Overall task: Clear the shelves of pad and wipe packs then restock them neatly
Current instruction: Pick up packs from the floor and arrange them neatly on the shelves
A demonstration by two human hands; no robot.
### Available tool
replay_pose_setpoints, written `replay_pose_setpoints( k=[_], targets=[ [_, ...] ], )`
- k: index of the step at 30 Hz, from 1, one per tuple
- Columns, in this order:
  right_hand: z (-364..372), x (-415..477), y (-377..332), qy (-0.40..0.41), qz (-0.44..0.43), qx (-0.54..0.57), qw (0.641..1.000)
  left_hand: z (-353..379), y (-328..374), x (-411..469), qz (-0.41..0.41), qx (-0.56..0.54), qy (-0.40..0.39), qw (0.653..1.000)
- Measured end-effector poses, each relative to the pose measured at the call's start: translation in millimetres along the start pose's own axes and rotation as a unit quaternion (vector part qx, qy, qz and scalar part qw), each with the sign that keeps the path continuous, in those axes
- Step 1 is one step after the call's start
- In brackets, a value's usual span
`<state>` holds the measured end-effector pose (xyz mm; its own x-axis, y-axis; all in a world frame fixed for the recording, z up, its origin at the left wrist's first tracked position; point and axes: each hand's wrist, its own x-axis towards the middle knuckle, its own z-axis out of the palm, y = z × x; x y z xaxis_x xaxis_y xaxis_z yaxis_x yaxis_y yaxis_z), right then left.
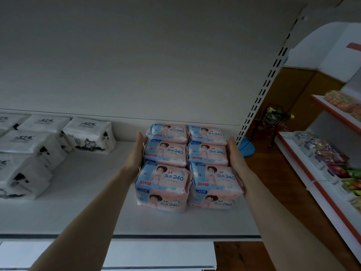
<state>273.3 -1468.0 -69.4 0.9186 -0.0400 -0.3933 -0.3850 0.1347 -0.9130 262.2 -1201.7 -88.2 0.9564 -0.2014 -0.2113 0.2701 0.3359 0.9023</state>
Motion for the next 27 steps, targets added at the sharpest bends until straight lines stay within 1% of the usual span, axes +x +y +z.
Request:
replay_pose_setpoints(
  k=[3, 5, 9, 11, 13, 15, 16, 18, 20, 22, 24, 27],
  targets=[
    [3, 2, -1, 0.006, -0.009, -0.023, 1.0, 7, -1, -1, -0.029, -0.017, -0.02, 0.999],
    [5, 1, -2, 0.002, -0.006, -0.029, 1.0, 9, -1, -1, -0.031, -0.016, -0.024, 0.999],
    [-5, -13, -1, -0.009, 0.001, -0.028, 1.0, 2, 0, -17, 0.014, 0.026, 0.023, 0.999],
    [-12, -26, 2, -0.001, -0.005, -0.029, 1.0, -5, -3, -32, 0.027, 0.077, 0.066, 0.994],
    [-15, -46, 6, 0.013, -0.022, 0.0, 1.0, -7, -12, -55, 0.049, 0.072, 0.101, 0.991],
    [-19, -72, 14, -0.021, -0.052, 0.025, 0.998, -8, -19, -80, 0.053, 0.071, 0.087, 0.992],
    [-19, -83, 17, -0.04, -0.066, 0.006, 0.997, -4, -21, -89, 0.047, 0.089, 0.078, 0.992],
    [-19, -102, 26, -0.077, -0.104, -0.053, 0.99, 4, -24, -107, 0.063, 0.135, 0.038, 0.988],
    [-16, -113, 33, -0.092, -0.143, -0.089, 0.981, 8, -35, -111, 0.084, 0.179, 0.029, 0.98],
    [-9, -116, 37, -0.103, -0.195, -0.131, 0.967, 16, -42, -109, 0.107, 0.244, 0.078, 0.961],
    [-7, -113, 39, -0.072, -0.222, -0.173, 0.957, 19, -47, -108, 0.124, 0.276, 0.143, 0.942],
    [-15, -104, 38, -0.05, -0.209, -0.191, 0.958, 23, -48, -110, 0.124, 0.278, 0.195, 0.932]
  ],
)
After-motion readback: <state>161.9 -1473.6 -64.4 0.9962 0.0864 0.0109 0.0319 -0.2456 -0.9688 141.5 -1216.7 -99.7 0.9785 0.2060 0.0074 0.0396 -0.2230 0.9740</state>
